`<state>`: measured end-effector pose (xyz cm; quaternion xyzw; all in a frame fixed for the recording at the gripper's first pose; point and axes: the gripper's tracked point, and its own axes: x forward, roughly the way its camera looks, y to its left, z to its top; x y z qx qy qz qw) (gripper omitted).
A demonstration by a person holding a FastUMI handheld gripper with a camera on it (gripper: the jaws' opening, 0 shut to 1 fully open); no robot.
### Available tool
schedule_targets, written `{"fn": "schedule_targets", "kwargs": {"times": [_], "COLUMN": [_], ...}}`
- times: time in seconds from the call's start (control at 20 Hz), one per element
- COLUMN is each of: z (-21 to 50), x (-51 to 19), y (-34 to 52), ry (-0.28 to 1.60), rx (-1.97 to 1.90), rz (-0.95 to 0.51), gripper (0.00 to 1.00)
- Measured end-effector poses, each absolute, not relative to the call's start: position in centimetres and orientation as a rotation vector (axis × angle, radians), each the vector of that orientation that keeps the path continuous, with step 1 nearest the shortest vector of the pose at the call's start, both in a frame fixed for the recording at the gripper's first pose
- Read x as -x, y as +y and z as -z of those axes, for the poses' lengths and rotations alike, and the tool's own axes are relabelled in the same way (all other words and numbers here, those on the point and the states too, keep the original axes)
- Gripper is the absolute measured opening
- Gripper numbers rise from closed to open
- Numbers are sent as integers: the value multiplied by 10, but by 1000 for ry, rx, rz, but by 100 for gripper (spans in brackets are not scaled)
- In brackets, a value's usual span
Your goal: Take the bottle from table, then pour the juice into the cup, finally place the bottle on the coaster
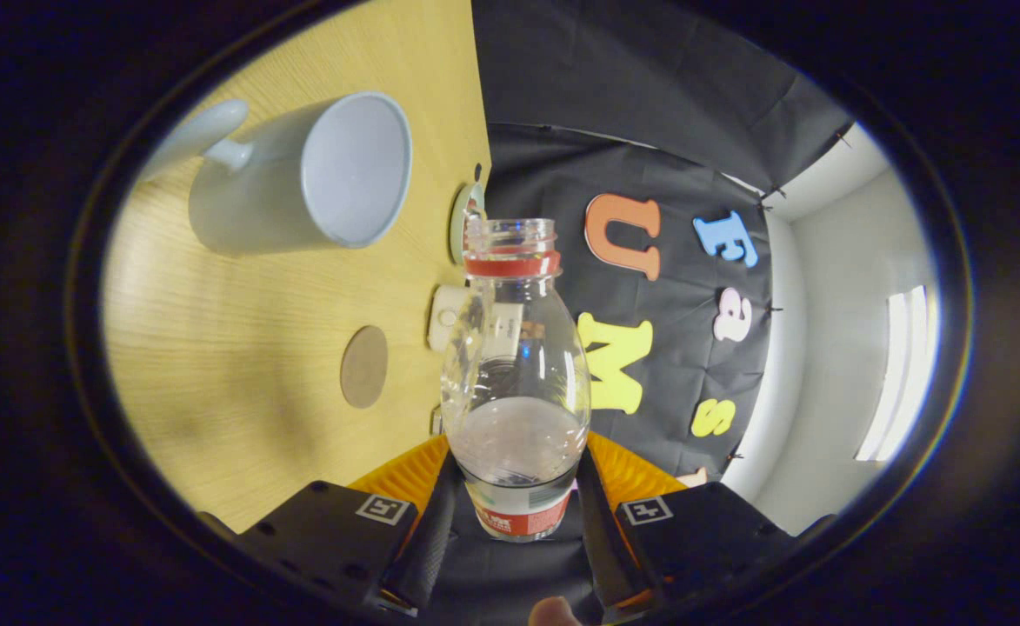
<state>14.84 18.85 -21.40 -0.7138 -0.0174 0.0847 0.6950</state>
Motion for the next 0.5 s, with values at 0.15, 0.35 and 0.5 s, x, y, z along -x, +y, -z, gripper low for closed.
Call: {"fn": "schedule_targets", "kwargs": {"times": [0.15,0.35,0.5], "z": [209,205,201], "x": [-149,-150,-152], "y": [186,184,184], "ry": [-40,-32,-33], "rx": [1609,1618,1622], "rz": [-186,-186,-180], "gripper": [74,74,74]}}
